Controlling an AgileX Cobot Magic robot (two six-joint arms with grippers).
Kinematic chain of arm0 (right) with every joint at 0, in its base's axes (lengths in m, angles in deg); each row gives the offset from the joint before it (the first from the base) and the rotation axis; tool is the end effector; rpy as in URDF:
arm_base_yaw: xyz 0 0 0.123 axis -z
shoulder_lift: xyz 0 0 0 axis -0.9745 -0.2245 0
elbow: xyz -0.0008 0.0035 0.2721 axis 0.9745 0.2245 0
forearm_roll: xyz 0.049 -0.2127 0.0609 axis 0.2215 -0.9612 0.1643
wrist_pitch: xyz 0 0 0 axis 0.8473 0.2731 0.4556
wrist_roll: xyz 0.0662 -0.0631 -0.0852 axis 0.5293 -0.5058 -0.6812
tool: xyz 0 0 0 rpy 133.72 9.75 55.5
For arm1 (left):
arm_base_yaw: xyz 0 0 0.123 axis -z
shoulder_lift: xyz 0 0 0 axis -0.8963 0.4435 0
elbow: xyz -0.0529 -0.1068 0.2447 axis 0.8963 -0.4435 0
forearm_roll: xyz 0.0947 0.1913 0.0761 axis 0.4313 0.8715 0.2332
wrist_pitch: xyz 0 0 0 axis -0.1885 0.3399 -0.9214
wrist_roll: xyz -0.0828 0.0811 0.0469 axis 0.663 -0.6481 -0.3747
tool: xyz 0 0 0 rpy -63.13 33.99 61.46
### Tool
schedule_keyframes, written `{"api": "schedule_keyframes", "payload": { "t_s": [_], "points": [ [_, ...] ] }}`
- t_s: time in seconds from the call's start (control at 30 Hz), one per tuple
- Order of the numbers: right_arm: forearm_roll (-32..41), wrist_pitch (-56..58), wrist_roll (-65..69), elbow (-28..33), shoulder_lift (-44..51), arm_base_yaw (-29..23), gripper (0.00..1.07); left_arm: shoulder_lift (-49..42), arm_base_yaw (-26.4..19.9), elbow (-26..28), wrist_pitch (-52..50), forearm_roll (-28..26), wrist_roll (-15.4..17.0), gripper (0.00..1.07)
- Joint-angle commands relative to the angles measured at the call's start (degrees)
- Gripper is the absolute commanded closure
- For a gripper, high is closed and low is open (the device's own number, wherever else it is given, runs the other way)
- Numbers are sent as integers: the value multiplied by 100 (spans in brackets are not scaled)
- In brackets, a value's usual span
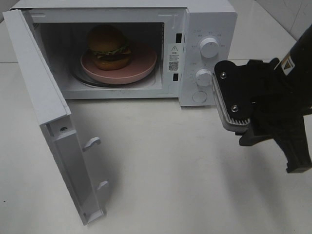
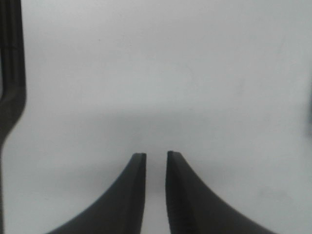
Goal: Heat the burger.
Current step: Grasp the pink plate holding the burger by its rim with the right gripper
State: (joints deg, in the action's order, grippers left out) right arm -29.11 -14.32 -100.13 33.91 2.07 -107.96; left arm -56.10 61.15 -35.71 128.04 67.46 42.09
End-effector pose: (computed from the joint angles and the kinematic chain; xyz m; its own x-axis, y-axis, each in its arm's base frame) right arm 0.2154 0.1262 0.2150 0.0913 -0.9847 -0.1482 -0.9420 -0.0371 -0.3337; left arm 0.0168 -0.0066 0.2522 -0.4316 -0.0293 -0.9016 0.0045 0.9994 -0.0347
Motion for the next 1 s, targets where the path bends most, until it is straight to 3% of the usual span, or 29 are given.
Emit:
{"api": "schedule_keyframes", "payload": {
  "t_s": [0.03, 0.17, 0.2, 0.27, 0.3, 0.37, 0.43, 1.0],
  "points": [
    [-504, -40, -510, -241, 29, -17, 78, -109, -29, -23, -11, -34, 29, 7],
    [-991, -344, -487, -327, 29, -17, 66, -109, -29, -23, -11, -34, 29, 7],
    [-1180, -647, -470, -367, 29, -17, 56, -109, -29, -23, -11, -34, 29, 7],
    [-1203, -779, -470, -390, 29, -17, 51, -109, -29, -23, -11, -34, 29, 7],
    [-1215, -1100, -470, -430, 29, -17, 41, -109, -29, -23, -11, -34, 29, 7],
    [-1215, -1232, -470, -458, 29, -17, 36, -109, -29, -23, -11, -34, 29, 7],
    [-1203, -1581, -441, -556, -29, -17, 21, -109, -29, -23, -11, -34, 29, 7],
    [-1484, -1868, -309, -1415, -1123, -676, 19, -109, -29, -23, -11, -34, 29, 7]
  ]
}}
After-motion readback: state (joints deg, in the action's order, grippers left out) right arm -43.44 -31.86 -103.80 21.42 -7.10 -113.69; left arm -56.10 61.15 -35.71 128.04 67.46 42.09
